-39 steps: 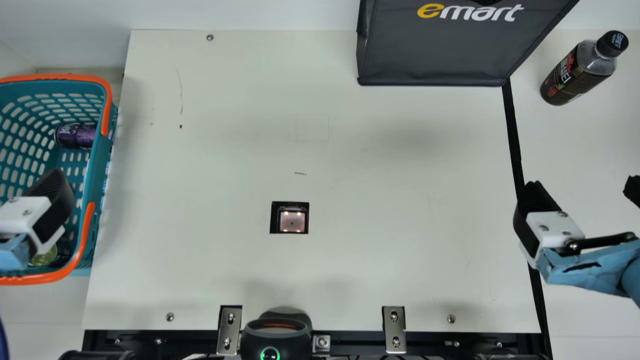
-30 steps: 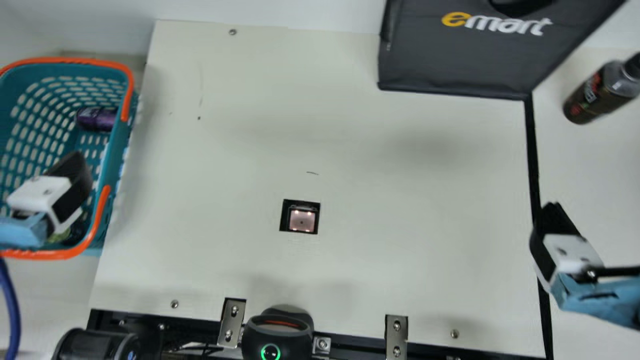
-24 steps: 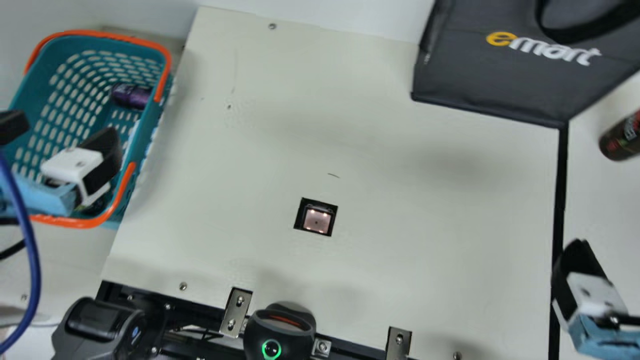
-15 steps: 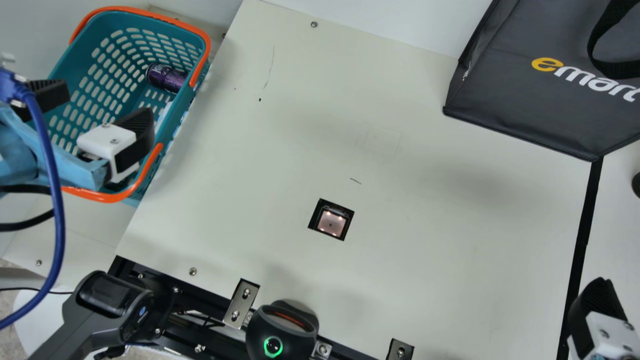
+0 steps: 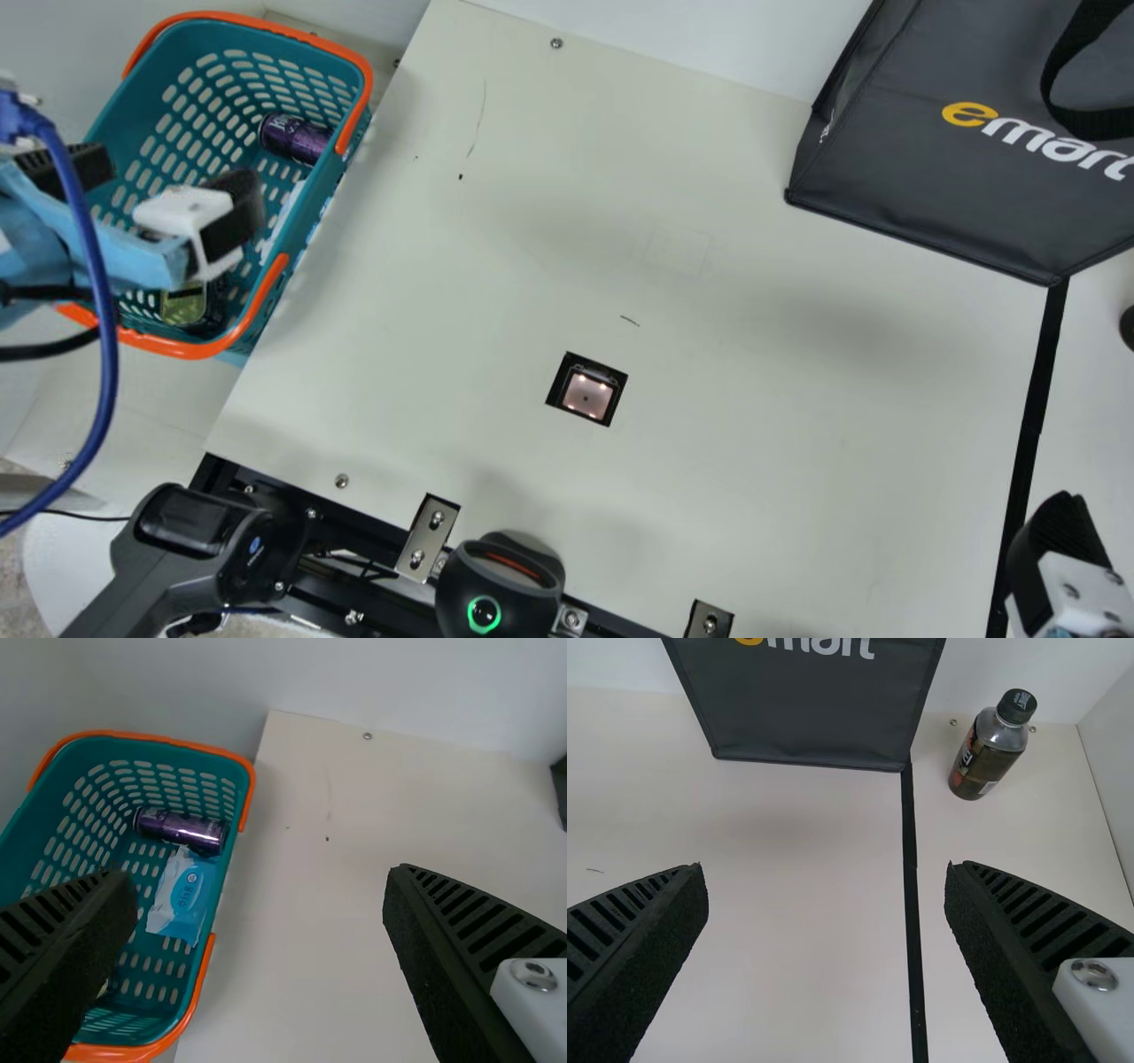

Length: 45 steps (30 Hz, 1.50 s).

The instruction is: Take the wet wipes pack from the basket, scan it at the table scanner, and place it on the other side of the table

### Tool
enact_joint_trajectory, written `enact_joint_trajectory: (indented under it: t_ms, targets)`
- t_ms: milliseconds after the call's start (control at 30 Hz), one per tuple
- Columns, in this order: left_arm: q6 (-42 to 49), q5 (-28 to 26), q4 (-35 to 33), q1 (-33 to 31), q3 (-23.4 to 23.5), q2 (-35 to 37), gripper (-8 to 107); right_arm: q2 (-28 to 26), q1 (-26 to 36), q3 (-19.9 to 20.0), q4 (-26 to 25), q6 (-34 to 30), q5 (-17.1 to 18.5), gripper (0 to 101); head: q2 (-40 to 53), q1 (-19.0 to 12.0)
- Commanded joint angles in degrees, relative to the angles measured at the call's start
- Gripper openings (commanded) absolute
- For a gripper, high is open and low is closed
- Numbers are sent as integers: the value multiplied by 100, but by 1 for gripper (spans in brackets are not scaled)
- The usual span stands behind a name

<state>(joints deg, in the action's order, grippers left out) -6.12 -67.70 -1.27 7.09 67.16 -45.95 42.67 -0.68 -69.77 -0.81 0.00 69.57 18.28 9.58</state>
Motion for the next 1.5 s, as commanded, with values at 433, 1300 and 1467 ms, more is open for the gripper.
enact_joint_trajectory:
  t_ms: [433,1300,1467]
  targets:
    - [1351,301,-777,2445,-106,-948,90,0,0,0,-6,0,7,95,14,-166]
    - [5737,502,-1773,4014,654,-4136,90,0,0,0,-6,0,7,95,14,-166]
    - [6222,598,-1872,3931,648,-4620,90,0,0,0,-6,0,7,95,14,-166]
